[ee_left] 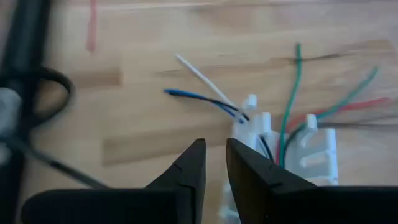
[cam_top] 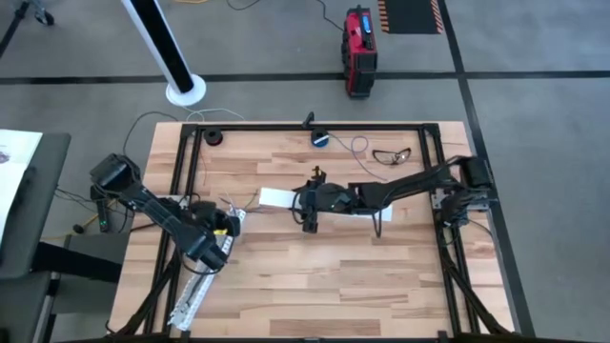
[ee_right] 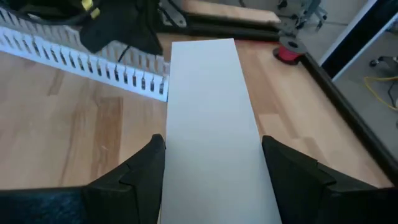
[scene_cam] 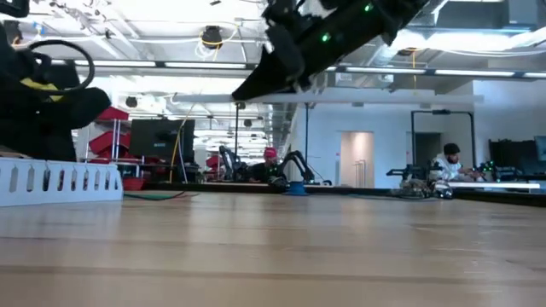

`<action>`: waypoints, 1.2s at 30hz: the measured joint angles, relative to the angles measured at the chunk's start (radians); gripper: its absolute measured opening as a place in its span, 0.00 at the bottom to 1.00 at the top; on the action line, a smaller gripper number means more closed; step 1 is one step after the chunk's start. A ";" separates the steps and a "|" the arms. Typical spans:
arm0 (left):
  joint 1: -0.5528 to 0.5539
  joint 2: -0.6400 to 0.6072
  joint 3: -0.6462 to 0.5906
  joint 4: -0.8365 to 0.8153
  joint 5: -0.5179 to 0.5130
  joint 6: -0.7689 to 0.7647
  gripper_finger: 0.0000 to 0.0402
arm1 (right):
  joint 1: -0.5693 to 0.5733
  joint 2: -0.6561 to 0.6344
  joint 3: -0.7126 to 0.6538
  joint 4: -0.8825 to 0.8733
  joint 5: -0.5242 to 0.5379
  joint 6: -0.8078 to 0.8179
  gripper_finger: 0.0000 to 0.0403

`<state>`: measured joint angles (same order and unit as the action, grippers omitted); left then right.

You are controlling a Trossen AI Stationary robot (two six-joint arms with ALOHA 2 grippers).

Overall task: Ziptie cables
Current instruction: Close the white cable duct

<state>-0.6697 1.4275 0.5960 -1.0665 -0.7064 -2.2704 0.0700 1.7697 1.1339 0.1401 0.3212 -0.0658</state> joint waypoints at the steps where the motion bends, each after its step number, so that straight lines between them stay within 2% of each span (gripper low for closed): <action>1: -0.001 -0.001 -0.008 0.036 -0.009 -0.012 0.14 | 0.000 -0.015 0.000 -0.010 0.000 -0.005 0.55; 9: -0.003 -0.004 -0.013 0.410 -0.193 0.028 0.14 | -0.003 -0.122 0.000 -0.091 0.025 -0.058 0.55; 13: 0.005 -0.003 -0.013 0.630 -0.276 0.187 0.14 | -0.008 -0.141 0.001 -0.123 0.026 -0.070 0.55; 18: 0.047 -0.003 -0.013 0.822 -0.285 0.408 0.14 | -0.001 -0.141 0.001 -0.142 0.026 -0.067 0.55; 22: 0.069 -0.003 -0.012 0.809 -0.273 0.494 0.14 | 0.020 -0.141 0.001 -0.141 0.025 -0.067 0.55; 26: 0.088 -0.046 -0.011 0.596 -0.276 0.420 0.14 | 0.035 -0.141 0.001 -0.141 0.025 -0.067 0.55; 28: 0.097 -0.060 -0.010 0.461 -0.219 0.340 0.14 | 0.040 -0.141 0.001 -0.140 0.025 -0.066 0.55; 31: 0.100 -0.062 -0.013 0.327 0.006 0.281 0.14 | 0.041 -0.141 0.001 -0.140 0.025 -0.066 0.55; 33: 0.086 -0.062 -0.021 0.384 0.095 0.299 0.14 | 0.041 -0.141 0.001 -0.140 0.025 -0.067 0.55; 36: 0.069 -0.062 -0.035 0.606 0.141 0.436 0.14 | 0.041 -0.141 0.001 -0.140 0.025 -0.074 0.55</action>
<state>-0.6005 1.3653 0.5609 -0.4605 -0.5654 -1.8346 0.1108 1.6283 1.1347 0.0002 0.3462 -0.1397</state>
